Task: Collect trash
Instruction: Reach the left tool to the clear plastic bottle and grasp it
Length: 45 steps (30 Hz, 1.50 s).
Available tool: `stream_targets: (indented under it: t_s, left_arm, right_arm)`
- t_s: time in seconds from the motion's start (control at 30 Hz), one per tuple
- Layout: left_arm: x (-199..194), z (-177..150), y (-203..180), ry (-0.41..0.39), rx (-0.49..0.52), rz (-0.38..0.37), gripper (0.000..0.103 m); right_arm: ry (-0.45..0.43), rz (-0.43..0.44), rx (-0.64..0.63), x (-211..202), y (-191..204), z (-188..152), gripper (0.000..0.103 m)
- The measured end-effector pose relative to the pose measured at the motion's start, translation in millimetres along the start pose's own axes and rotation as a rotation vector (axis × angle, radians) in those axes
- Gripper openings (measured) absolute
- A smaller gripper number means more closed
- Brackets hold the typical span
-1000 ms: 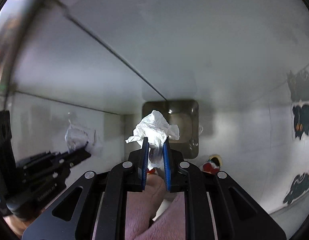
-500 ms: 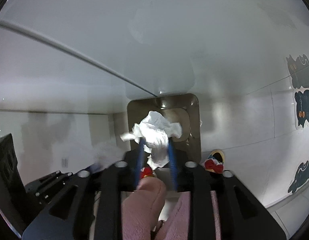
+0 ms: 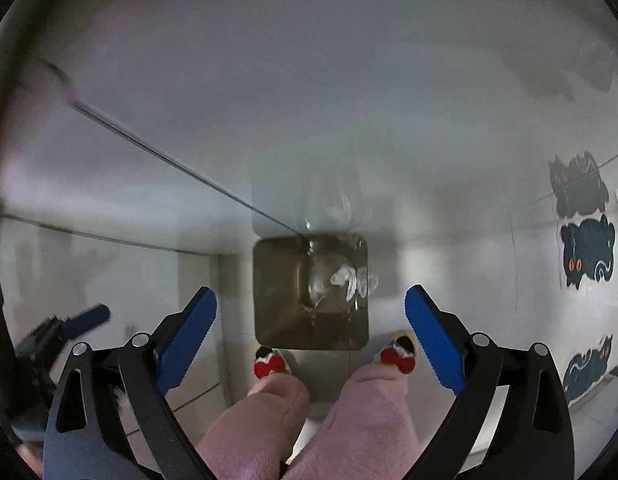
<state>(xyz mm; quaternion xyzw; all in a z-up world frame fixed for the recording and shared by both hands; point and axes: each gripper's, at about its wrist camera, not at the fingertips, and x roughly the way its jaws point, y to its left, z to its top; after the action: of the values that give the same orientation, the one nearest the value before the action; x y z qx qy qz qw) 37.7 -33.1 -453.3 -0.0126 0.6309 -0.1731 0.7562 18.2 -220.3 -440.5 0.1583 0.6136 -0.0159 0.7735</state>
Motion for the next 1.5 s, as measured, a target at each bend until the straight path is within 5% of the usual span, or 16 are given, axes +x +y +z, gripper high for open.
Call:
stream_targets:
  t_s: [0.33, 0.63, 0.8, 0.93, 1.07, 1.37, 1.5]
  left_arm:
    - [-128, 26, 10, -0.220, -0.011, 0.036, 0.095]
    - [-216, 62, 13, -0.381, -0.006, 0.043, 0.095]
    - [-231, 87, 12, -0.436, -0.014, 0.040, 0.094]
    - [-228, 109, 11, -0.434, -0.023, 0.016, 0.077]
    - [-215, 130, 12, -0.398, -0.044, 0.011, 0.058]
    - [-206, 185, 28, -0.366, -0.136, 0.071, 0.039]
    - [-200, 200, 27, -0.338, -0.147, 0.060, 0.038]
  right_arm:
    - [-0.242, 0.050, 0.001, -131, 14, 19, 0.097]
    - [-0.371, 0.064, -0.082, -193, 54, 73, 0.098]
    - [-0.392, 0.078, -0.084, -196, 71, 100, 0.098]
    - [-0.387, 0.087, -0.099, -188, 87, 122, 0.096]
    - [-0.345, 0.088, -0.083, -172, 89, 137, 0.080]
    - [-0.319, 0.093, -0.063, -155, 89, 157, 0.078]
    - [-0.305, 0.089, -0.068, -149, 91, 162, 0.078]
